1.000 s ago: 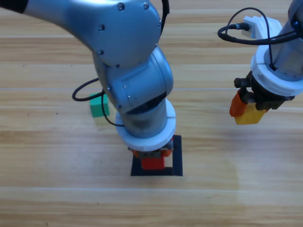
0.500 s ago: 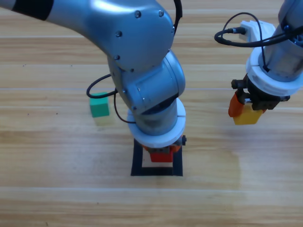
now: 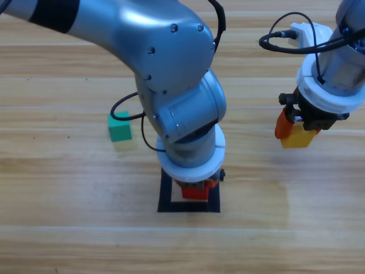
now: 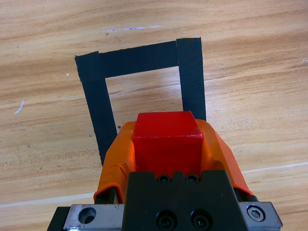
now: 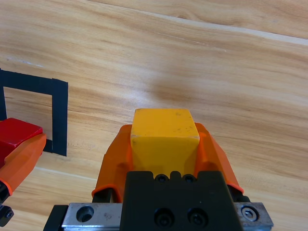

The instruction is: Stack the blocks in the rectangular block: red at the bottom, yellow in the middle, green on top

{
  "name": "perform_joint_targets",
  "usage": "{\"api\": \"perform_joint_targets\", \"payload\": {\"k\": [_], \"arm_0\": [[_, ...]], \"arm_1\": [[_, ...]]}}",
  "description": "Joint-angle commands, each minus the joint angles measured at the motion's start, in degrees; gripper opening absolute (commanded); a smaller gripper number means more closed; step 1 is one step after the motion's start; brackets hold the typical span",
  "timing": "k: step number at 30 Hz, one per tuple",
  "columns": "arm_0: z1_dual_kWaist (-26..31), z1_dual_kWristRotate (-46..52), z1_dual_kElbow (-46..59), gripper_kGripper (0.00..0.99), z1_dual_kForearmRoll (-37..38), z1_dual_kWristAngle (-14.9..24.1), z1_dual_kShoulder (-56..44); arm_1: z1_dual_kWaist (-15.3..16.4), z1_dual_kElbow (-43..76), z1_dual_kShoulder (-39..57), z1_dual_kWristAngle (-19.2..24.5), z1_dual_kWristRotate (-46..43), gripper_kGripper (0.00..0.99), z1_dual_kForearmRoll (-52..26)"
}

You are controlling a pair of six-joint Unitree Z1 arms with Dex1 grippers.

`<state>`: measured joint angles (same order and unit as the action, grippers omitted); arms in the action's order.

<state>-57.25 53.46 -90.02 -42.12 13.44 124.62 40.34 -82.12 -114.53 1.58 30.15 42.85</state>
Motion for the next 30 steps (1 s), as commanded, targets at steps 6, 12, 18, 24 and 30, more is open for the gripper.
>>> {"api": "perform_joint_targets", "payload": {"k": [6, 12, 18, 24, 30], "arm_0": [[1.2, 0.7, 1.3, 0.066, 0.9, 1.2, 3.3], [2.2, 3.7, 1.8, 0.066, 0.9, 0.5, 3.0], [2.3, 4.6, 1.3, 0.067, 0.9, 0.9, 3.3], [2.3, 4.6, 1.0, 0.067, 0.9, 1.1, 3.9], [2.2, 4.6, 0.5, 0.069, 1.0, 1.1, 4.6]], "arm_1": [[-1.2, -0.6, -3.8, 0.2, -0.5, 0.112, 1.2], [-1.2, -0.8, -3.9, 0.0, -0.5, 0.112, 1.2], [-1.3, -0.7, -4.3, 0.1, -0.8, 0.112, 1.2], [-1.2, -0.7, -4.4, 0.2, -1.0, 0.112, 1.2], [-1.3, -0.7, -4.5, 0.2, -1.0, 0.112, 1.1]]}}
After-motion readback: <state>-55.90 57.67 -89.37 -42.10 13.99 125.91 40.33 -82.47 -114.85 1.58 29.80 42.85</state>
